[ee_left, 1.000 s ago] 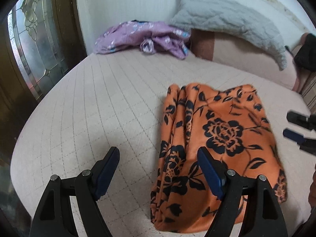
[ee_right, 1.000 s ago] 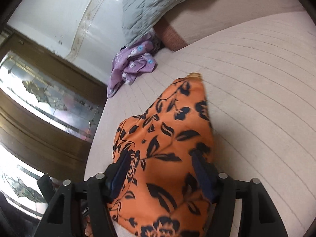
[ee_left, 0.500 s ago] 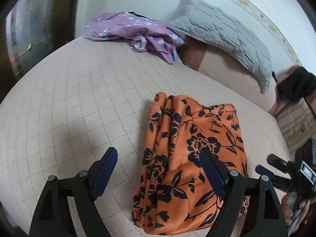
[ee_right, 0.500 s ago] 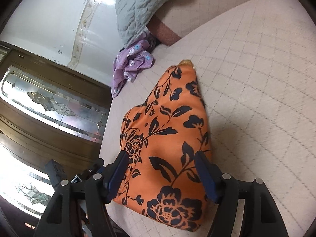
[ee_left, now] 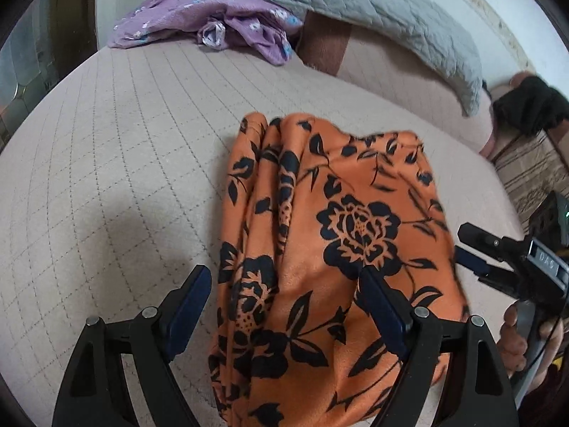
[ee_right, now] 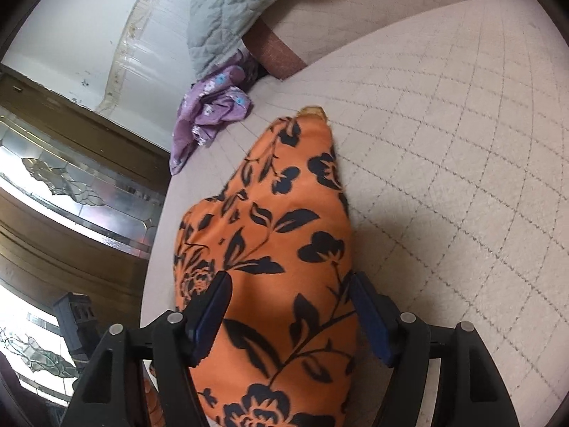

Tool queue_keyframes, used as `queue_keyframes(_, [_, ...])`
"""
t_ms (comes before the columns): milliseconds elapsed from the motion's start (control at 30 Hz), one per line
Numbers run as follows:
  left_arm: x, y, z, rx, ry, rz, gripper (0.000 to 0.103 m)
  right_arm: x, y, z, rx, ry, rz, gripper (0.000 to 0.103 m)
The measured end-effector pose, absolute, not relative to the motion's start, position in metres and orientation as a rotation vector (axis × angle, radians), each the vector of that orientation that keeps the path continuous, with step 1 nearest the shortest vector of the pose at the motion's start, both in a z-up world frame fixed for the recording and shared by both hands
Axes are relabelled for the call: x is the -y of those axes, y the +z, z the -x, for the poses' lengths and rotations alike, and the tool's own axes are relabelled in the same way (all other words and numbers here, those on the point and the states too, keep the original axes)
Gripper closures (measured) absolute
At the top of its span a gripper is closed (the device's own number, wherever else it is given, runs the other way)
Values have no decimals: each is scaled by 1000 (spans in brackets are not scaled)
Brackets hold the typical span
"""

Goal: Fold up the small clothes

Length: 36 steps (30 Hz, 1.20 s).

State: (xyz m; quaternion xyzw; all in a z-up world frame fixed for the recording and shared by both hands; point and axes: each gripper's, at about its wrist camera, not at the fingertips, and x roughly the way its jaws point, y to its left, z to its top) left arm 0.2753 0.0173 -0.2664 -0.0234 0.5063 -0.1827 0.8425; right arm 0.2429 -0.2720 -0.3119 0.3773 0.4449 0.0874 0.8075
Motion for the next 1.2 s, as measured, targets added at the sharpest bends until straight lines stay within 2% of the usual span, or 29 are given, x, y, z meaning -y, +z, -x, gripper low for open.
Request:
queue_keyframes(500, [-6,-277,-278,-1066,-362,-22,17,275,-341,-249,-1017,252,-913,29])
queue_keyframes(1067, [2,-282,-277,-1047,-329,-75,17,262,-345,-266,-983,315,-930,27])
queue_keyframes(1200, [9,-281,-274,-1029,-322,-89,21,256,-342,-269,-979,310,-882,31])
